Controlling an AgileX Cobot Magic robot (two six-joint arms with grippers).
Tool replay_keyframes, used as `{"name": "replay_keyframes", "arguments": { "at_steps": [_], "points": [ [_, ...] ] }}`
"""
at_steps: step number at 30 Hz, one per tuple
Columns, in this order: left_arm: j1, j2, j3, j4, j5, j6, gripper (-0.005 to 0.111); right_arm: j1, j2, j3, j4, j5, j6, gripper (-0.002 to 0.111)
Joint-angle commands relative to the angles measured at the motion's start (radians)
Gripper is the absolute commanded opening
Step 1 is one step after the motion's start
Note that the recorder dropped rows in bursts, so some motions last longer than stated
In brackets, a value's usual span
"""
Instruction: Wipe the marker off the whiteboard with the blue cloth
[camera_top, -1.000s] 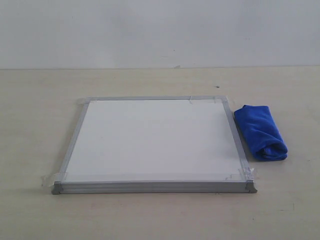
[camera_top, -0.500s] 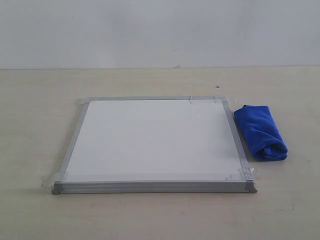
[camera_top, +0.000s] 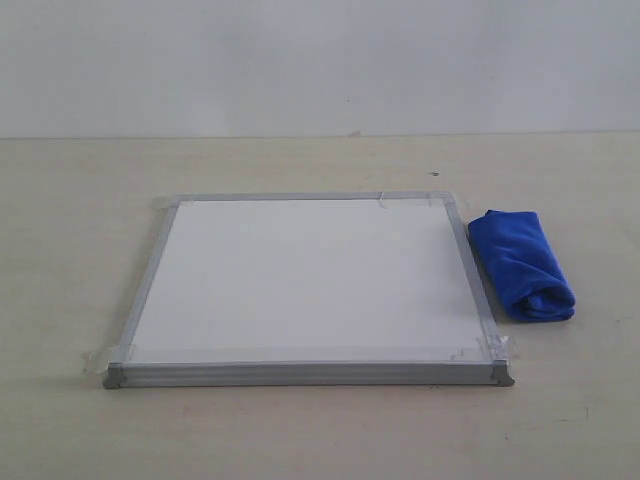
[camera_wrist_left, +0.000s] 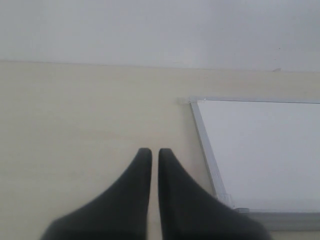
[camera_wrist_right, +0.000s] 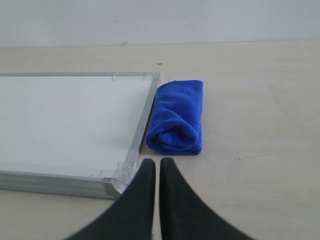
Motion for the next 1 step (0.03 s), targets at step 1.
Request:
{"name": "replay_keyframes", "arguments": {
  "at_steps": [1],
  "points": [
    [0.004,-0.003,0.004,0.003,-0.003,-0.009,0.005,-0.003,-0.005,0.000,-0.003,-0.006,-0.002,0.000]
  ]
}}
